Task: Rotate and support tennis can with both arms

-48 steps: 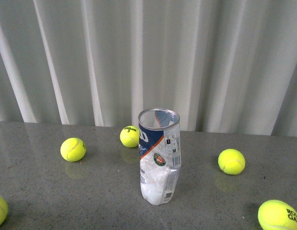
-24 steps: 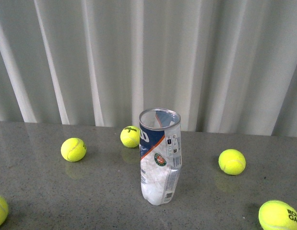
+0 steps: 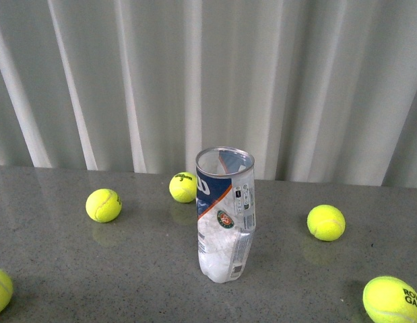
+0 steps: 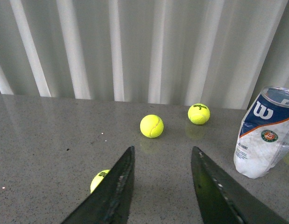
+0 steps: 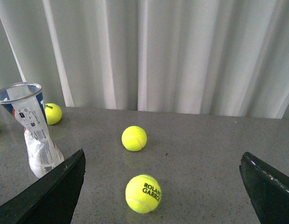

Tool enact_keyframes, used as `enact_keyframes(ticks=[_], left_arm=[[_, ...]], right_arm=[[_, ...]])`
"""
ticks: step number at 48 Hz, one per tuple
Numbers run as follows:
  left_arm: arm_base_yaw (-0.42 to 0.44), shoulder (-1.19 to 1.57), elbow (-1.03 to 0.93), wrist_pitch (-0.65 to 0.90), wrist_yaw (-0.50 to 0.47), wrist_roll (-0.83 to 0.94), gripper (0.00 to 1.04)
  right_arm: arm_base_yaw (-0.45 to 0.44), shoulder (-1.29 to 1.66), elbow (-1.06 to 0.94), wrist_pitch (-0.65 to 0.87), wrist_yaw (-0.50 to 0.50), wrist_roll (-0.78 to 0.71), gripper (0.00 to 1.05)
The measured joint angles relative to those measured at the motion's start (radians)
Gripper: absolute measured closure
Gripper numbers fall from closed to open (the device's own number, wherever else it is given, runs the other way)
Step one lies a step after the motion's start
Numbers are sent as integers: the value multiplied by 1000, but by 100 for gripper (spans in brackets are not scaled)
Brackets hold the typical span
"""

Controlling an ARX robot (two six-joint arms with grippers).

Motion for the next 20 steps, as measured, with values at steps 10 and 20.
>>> enact_keyframes(ticks=[10, 20], left_arm=[[0, -1, 0, 0, 0, 0, 23], [0, -1, 0, 0, 0, 0, 7]], right_arm=[[0, 0, 0, 0, 0, 0, 7], [0, 0, 0, 0, 0, 0, 7]])
